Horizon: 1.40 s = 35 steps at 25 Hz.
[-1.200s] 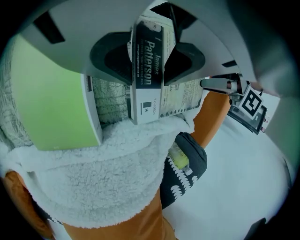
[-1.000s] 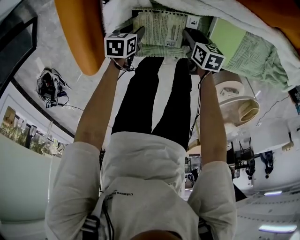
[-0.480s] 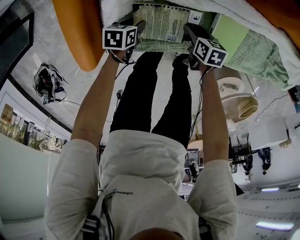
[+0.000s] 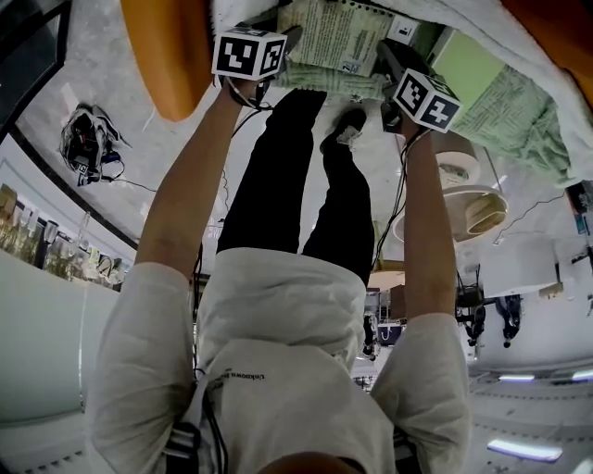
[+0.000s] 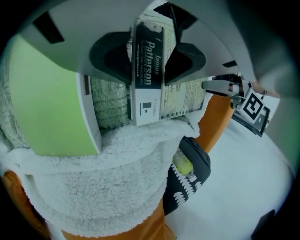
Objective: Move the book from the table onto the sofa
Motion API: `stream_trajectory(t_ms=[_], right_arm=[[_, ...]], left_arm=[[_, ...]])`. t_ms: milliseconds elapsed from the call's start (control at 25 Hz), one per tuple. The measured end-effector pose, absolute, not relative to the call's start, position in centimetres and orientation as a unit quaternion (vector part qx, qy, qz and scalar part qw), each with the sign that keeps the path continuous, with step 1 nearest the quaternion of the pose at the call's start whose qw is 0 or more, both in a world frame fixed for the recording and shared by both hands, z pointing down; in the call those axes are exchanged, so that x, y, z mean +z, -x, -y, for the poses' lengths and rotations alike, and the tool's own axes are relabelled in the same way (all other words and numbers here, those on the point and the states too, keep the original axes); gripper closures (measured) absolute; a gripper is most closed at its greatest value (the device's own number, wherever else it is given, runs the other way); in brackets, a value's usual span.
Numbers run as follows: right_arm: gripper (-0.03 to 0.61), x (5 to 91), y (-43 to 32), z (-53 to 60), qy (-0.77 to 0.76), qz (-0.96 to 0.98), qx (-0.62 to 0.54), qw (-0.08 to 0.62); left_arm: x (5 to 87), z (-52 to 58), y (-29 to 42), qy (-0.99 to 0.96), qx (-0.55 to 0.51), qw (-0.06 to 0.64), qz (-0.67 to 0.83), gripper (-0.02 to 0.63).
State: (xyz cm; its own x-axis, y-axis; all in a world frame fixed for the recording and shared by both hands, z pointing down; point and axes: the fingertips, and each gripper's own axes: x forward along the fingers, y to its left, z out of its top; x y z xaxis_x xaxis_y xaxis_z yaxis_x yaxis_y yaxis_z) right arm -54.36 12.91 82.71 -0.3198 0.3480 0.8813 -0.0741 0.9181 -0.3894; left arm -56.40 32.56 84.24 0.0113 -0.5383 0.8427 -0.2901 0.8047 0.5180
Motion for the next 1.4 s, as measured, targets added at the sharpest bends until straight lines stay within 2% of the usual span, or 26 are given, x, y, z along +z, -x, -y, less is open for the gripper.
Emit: stream_trajectory(t_ms=[280, 560, 680, 760, 1000, 1120, 1320, 1400], right_arm=[[0.353, 83.0, 54.3, -12.4, 0.075, 0.801, 0.182, 0.566], [0.339, 82.2, 54.7, -12.8, 0.067, 0.809, 0.084, 0.578], [0.347, 81.0, 54.1, -12.5, 0.065, 0.816, 0.077, 0.570], [0.347, 79.4, 52.7, -12.4, 0.071, 0.817, 0.079, 0.567], [0.347, 72.0, 51.7, -11.8, 0.099, 0.853, 0.080, 0.505], [0.347, 68.3, 49.1, -12.5, 0.120, 0.861, 0.074, 0.488], [0.357, 62.2, 43.9, -14.0, 0.199, 0.859, -0.008, 0.472], [0.371, 59.8, 41.4, -13.7, 0.192, 0.868, 0.004, 0.459]], left_arm=[[84.3, -32.5, 56.5, -0.296, -0.092, 0.628, 0.713, 0.422], [83.7, -32.8, 56.4, -0.264, -0.036, 0.620, 0.738, 0.425], [82.5, -33.0, 56.3, -0.246, -0.047, 0.608, 0.754, 0.442], [80.6, -33.9, 55.5, -0.235, -0.057, 0.596, 0.766, 0.465], [72.5, -33.9, 53.1, -0.225, -0.081, 0.525, 0.817, 0.466], [68.4, -32.2, 50.0, -0.238, -0.082, 0.503, 0.827, 0.466], [59.5, -29.2, 45.8, -0.261, -0.075, 0.433, 0.860, 0.470], [56.7, -28.4, 43.4, -0.256, -0.077, 0.418, 0.868, 0.477]])
